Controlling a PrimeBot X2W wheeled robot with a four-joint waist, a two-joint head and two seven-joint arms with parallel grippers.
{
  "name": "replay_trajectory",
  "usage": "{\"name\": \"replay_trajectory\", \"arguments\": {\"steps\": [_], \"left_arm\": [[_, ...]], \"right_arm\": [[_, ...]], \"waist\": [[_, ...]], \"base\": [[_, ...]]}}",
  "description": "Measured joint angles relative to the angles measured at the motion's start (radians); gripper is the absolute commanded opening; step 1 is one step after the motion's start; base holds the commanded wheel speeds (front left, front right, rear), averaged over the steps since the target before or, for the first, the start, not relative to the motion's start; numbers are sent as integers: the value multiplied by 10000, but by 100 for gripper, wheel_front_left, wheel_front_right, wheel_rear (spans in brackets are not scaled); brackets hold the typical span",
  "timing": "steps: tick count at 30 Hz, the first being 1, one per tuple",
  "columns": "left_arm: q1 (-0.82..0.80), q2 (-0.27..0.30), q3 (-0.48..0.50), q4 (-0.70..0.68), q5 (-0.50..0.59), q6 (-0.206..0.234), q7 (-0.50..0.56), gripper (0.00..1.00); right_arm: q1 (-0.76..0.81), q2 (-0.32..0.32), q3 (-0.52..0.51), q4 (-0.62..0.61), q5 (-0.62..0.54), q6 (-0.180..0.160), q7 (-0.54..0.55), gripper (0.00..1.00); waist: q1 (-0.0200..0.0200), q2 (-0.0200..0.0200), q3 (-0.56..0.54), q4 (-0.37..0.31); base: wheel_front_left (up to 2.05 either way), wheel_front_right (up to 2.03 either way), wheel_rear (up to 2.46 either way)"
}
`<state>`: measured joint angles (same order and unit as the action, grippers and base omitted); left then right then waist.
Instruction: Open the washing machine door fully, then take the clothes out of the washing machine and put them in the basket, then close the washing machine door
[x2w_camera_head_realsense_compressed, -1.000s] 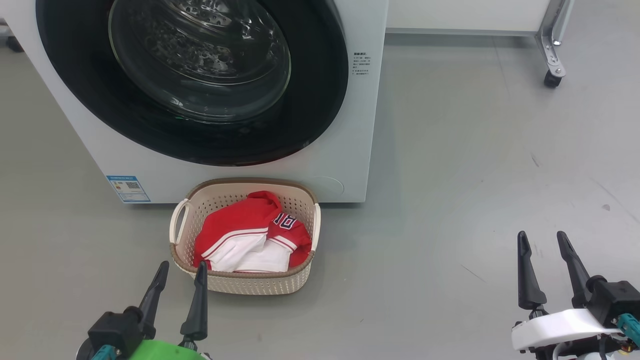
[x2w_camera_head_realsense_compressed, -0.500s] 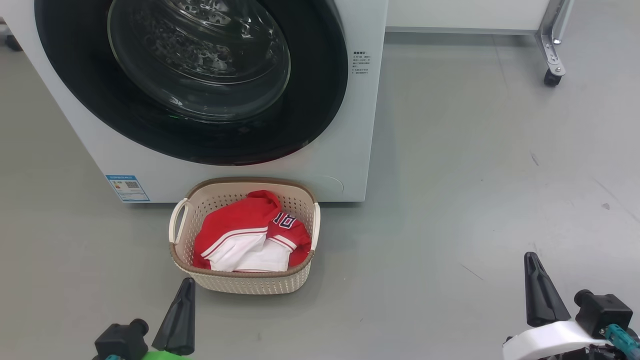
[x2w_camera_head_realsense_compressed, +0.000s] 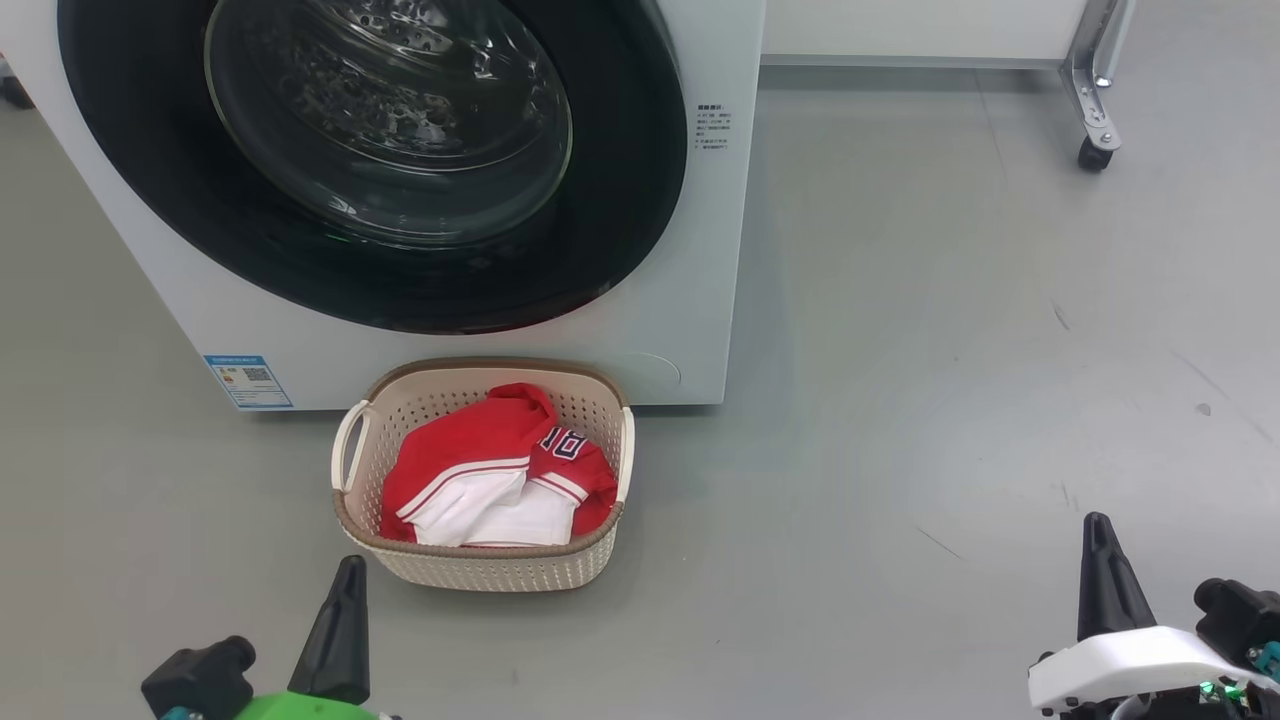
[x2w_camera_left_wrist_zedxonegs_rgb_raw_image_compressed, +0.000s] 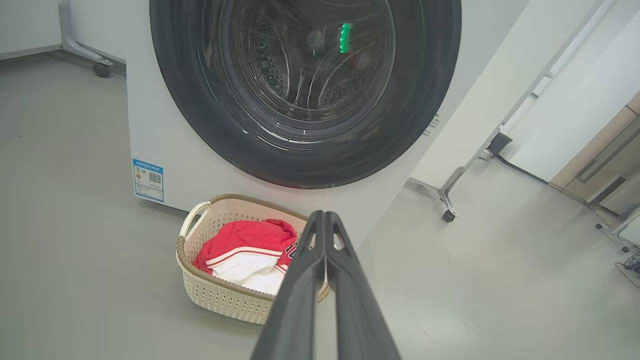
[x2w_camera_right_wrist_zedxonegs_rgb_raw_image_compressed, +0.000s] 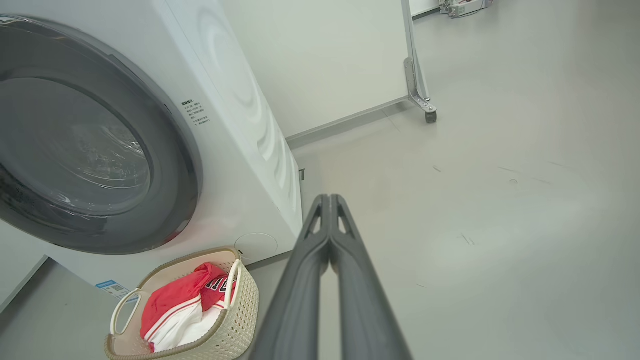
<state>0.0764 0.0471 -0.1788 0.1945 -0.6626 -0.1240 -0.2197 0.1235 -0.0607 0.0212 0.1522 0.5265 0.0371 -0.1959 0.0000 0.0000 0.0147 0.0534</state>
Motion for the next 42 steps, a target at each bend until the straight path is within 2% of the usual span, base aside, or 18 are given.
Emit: {"name": "replay_trajectory", "arguments": {"steps": [42], "left_arm": [[-404, 213, 832, 228, -4984, 42, 1315, 0]], "right_arm": [[-843, 115, -732, 619, 5260, 408, 1482, 0]], "waist": [[0, 0, -55, -268]], "base": [[0, 0, 0]]}}
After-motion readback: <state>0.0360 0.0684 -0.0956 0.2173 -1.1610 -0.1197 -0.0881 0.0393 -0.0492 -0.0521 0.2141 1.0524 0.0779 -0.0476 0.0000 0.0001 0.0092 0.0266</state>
